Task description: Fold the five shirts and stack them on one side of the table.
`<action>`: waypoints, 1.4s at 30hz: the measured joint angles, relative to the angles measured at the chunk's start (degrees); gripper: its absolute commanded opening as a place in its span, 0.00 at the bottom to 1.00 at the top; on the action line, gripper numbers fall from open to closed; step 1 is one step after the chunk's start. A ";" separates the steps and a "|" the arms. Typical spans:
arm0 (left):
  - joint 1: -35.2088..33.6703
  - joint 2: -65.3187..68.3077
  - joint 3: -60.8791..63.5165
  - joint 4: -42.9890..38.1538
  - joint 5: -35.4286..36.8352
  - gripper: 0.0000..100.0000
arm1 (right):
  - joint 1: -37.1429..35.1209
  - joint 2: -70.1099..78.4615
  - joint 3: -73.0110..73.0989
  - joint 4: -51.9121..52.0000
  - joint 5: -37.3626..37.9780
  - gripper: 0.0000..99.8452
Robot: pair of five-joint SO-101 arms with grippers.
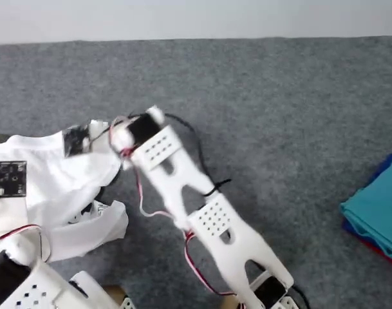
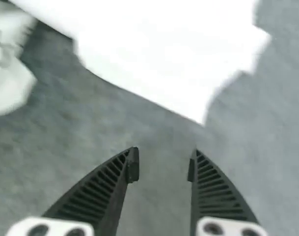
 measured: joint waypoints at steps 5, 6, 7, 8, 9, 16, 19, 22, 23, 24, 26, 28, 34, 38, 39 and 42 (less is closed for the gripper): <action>-2.90 0.00 0.62 0.00 -0.44 0.00 | -4.31 4.75 0.00 -0.44 -0.09 0.20; -2.99 0.00 0.79 0.00 -0.44 0.00 | -4.75 5.54 0.00 -1.41 -0.09 0.20; -3.08 0.00 0.79 0.09 -0.44 0.00 | -4.92 6.59 0.00 -2.90 -0.18 0.20; -3.25 0.00 0.79 0.09 -0.44 0.00 | -5.01 7.38 0.00 -4.57 -0.18 0.20; -3.25 0.00 0.79 0.09 -0.44 0.00 | -5.01 8.26 0.00 -6.42 -0.18 0.20; -3.25 0.00 0.79 0.09 -0.70 0.00 | -5.10 11.78 0.00 -15.38 -0.18 0.20; -3.25 0.00 0.79 0.09 -0.70 0.00 | -5.10 12.57 0.00 -18.37 -0.18 0.20; -3.25 0.00 0.79 0.09 -0.70 0.00 | -5.19 13.01 0.00 -20.66 -0.18 0.19; -3.25 0.00 0.79 0.09 -0.70 0.00 | -5.19 13.10 0.00 -21.19 -0.18 0.19; -3.25 0.00 0.79 0.09 -0.70 0.00 | -5.19 13.10 0.00 -21.71 -0.18 0.19; -3.25 0.00 0.79 0.09 -0.70 0.00 | -5.19 13.10 0.00 -22.33 -0.18 0.19; -3.25 0.00 0.79 0.09 -0.70 0.00 | -5.19 13.10 0.00 -22.51 -0.18 0.19; -3.25 0.00 0.97 0.09 -0.70 0.00 | -5.19 13.10 0.00 -22.68 -0.18 0.01; -3.25 0.00 0.97 0.09 -0.70 0.00 | -5.19 13.10 0.00 -22.68 4.66 0.01; -3.25 0.00 0.97 0.09 -0.70 0.00 | -5.19 13.10 0.00 -22.68 6.07 0.01; -3.25 0.00 0.97 0.09 -0.70 0.00 | -4.84 13.10 0.00 -22.68 7.30 0.01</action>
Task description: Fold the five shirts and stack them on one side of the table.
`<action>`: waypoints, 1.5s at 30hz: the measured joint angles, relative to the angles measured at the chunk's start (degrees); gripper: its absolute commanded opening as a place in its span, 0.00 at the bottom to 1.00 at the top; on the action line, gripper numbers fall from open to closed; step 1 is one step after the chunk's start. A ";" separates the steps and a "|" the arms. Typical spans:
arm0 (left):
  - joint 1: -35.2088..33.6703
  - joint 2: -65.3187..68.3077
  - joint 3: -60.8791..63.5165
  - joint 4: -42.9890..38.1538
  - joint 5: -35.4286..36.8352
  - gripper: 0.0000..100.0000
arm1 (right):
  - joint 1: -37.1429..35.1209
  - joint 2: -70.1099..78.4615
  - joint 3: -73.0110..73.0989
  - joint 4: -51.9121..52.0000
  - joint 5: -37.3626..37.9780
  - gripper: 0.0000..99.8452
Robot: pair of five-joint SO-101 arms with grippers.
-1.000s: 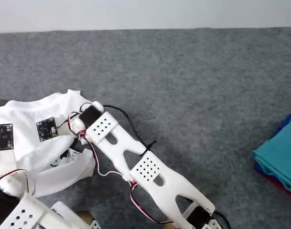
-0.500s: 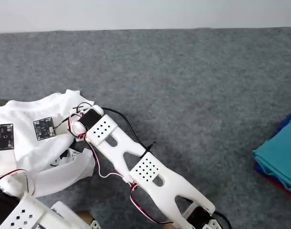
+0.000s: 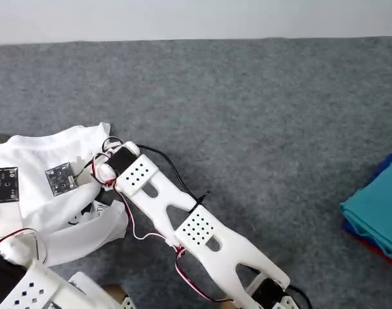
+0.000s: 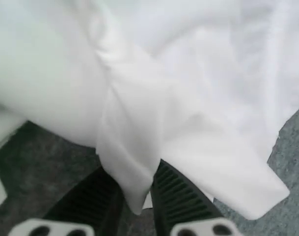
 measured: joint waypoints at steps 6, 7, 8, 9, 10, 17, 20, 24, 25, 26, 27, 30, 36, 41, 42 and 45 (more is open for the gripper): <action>0.00 0.00 0.00 0.00 0.00 0.00 | 3.34 -2.29 0.00 4.13 0.35 0.01; 0.00 0.00 0.00 0.00 0.00 0.00 | 4.75 -3.25 0.00 5.45 0.35 0.01; 0.00 0.00 -0.53 0.00 0.00 0.00 | 6.24 -4.31 0.00 6.59 0.35 0.01; 0.09 0.09 -1.49 0.00 0.00 0.00 | 7.82 -5.45 0.00 7.82 0.35 0.01; 0.09 0.09 -2.55 0.09 0.09 0.00 | 9.23 -6.51 0.00 8.79 0.35 0.01; 8.00 0.00 -9.67 -0.18 5.45 0.00 | 18.81 -12.48 0.00 16.44 0.35 0.01; 14.42 0.00 -12.57 -0.18 9.23 0.00 | 23.03 -14.95 0.00 20.48 0.35 0.01; 25.49 0.00 -16.44 -0.62 13.27 0.00 | 28.84 -18.64 0.00 22.77 0.35 0.01; 28.84 0.00 -17.14 -1.41 14.07 0.00 | 30.24 -19.69 0.00 22.77 0.35 0.01; 32.09 -0.09 -17.67 -2.29 14.95 0.00 | 31.65 -20.66 0.00 22.77 0.35 0.01; 35.34 -0.09 -18.11 -3.87 15.74 0.00 | 33.14 -21.63 0.00 22.77 0.35 0.01; 44.66 -0.09 -18.46 -9.76 17.41 0.00 | 37.19 -24.44 0.00 22.77 0.35 0.01; 54.86 5.63 -19.96 -19.78 17.76 0.00 | 44.92 -30.68 0.00 22.77 1.67 0.01; 60.31 12.75 -23.12 -25.41 17.76 0.00 | 50.46 -35.34 0.00 22.77 1.93 0.01; 60.84 14.51 -23.47 -26.64 17.76 0.00 | 51.34 -36.31 0.00 22.77 1.93 0.01; 61.19 20.04 -25.05 -31.21 17.76 0.00 | 53.98 -39.65 1.14 22.77 1.93 0.01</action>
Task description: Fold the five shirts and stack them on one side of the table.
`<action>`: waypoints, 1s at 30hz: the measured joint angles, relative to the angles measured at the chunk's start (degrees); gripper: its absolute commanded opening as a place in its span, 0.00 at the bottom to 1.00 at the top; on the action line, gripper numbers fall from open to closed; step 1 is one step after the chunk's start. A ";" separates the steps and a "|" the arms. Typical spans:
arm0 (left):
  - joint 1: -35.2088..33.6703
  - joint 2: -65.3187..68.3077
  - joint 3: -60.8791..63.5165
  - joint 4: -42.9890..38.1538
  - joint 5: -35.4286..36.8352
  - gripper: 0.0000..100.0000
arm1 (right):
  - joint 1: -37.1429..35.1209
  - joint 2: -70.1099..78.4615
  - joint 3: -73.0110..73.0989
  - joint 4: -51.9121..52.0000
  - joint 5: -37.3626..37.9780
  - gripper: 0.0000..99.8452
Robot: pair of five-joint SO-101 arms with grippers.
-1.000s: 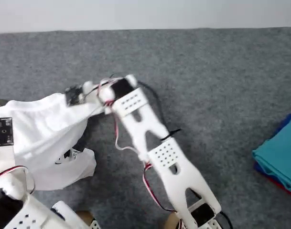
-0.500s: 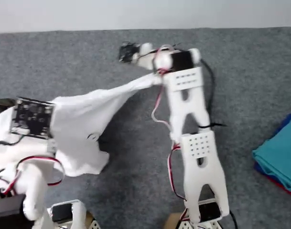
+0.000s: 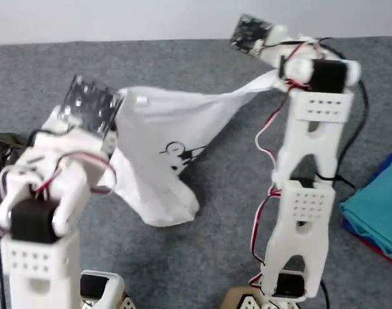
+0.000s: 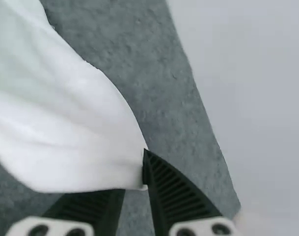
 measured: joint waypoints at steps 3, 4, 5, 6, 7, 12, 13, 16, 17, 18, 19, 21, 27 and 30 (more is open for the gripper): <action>0.00 5.45 -4.48 -4.48 0.00 0.00 | 1.49 -5.19 5.27 0.00 0.00 0.01; 0.00 7.47 -6.59 -5.63 0.00 0.00 | 1.67 -7.30 7.82 0.00 0.00 0.01; 0.00 9.67 -8.97 -6.77 0.00 0.00 | 1.67 -9.32 10.46 0.00 0.00 0.01; 0.00 12.04 -11.60 -7.91 0.00 0.00 | 1.67 -11.43 12.92 0.00 0.00 0.01; 0.00 14.59 -14.51 -8.88 0.00 0.00 | 1.67 -13.45 15.30 0.00 0.00 0.01; 0.18 26.55 -32.97 -10.20 0.00 0.00 | 1.67 -21.19 19.43 0.00 -2.99 0.01; 0.44 28.48 -37.10 -10.11 0.00 0.00 | 1.67 -22.42 19.52 0.00 -3.43 0.01; 1.85 32.62 -49.41 -7.38 0.00 0.00 | 2.55 -26.55 19.52 0.00 -4.66 0.01; 2.37 33.32 -52.92 -5.98 0.00 0.00 | 2.90 -27.96 19.52 0.00 -5.27 0.01; 3.08 33.85 -56.18 -4.40 0.00 0.00 | 3.25 -29.36 19.52 0.00 -5.80 0.01; 3.69 34.11 -58.99 -2.81 0.00 0.00 | 3.52 -30.77 19.52 0.00 -6.24 0.01; 5.01 34.20 -63.74 0.09 0.00 0.00 | 4.04 -33.41 19.52 -0.26 -6.51 0.01; 6.07 34.20 -72.26 6.07 0.00 0.00 | 5.54 -41.32 19.52 -2.02 -6.68 0.01; 6.07 34.20 -74.73 10.11 0.00 0.00 | 7.03 -45.27 19.52 -3.78 -6.68 0.01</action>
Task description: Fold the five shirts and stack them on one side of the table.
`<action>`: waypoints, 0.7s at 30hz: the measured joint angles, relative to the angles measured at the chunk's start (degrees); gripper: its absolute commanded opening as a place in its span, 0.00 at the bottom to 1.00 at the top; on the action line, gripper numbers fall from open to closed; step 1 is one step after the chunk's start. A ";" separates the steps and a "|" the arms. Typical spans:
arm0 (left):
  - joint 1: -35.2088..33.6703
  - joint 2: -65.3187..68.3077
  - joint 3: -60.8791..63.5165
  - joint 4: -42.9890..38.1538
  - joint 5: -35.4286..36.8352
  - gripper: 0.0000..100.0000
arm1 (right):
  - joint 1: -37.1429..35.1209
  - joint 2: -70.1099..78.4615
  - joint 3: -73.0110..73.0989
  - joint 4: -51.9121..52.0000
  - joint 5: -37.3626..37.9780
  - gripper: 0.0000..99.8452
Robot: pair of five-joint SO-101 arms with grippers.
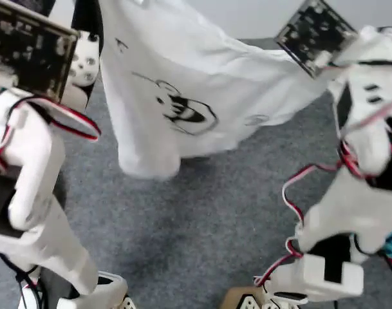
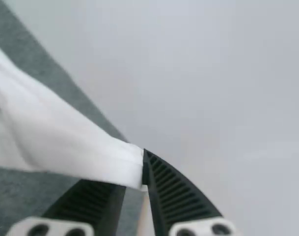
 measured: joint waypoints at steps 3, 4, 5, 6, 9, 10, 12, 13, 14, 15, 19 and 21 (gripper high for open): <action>0.00 0.00 -1.85 5.19 0.00 0.00 | 0.09 -3.60 0.00 -1.58 0.00 0.01; 0.00 0.00 -2.02 6.95 -0.09 0.00 | 0.00 -4.66 0.09 -1.85 0.00 0.01; 0.00 -0.09 -2.20 8.79 -0.62 0.00 | 0.00 -5.54 0.18 -2.02 0.00 0.01; 0.00 -0.09 -2.29 10.99 -1.58 0.00 | 0.00 -6.15 0.18 -2.02 0.00 0.01; 0.00 0.18 -2.02 18.02 -4.75 0.00 | 0.00 -6.33 1.58 -2.02 0.00 0.01; 0.00 0.18 -0.88 19.78 -5.54 0.00 | 0.00 -6.24 2.81 -2.02 0.00 0.01; -1.05 0.18 2.99 20.92 -6.42 0.00 | 0.00 -5.54 5.89 -1.14 0.00 0.01; -2.20 0.18 5.45 21.01 -6.59 0.00 | -0.35 -4.92 7.91 -0.18 0.00 0.01; -3.60 0.26 7.91 21.10 -6.86 0.00 | -1.32 -3.87 10.02 1.05 0.00 0.01; -5.10 0.44 10.55 21.27 -6.86 0.00 | -2.11 -2.73 12.40 2.46 0.09 0.01; -10.99 0.44 22.95 21.27 -9.23 0.00 | -6.59 1.93 22.77 3.60 0.09 0.01; -13.01 0.44 30.77 21.27 -11.96 0.00 | -8.62 4.13 27.25 3.60 0.09 0.01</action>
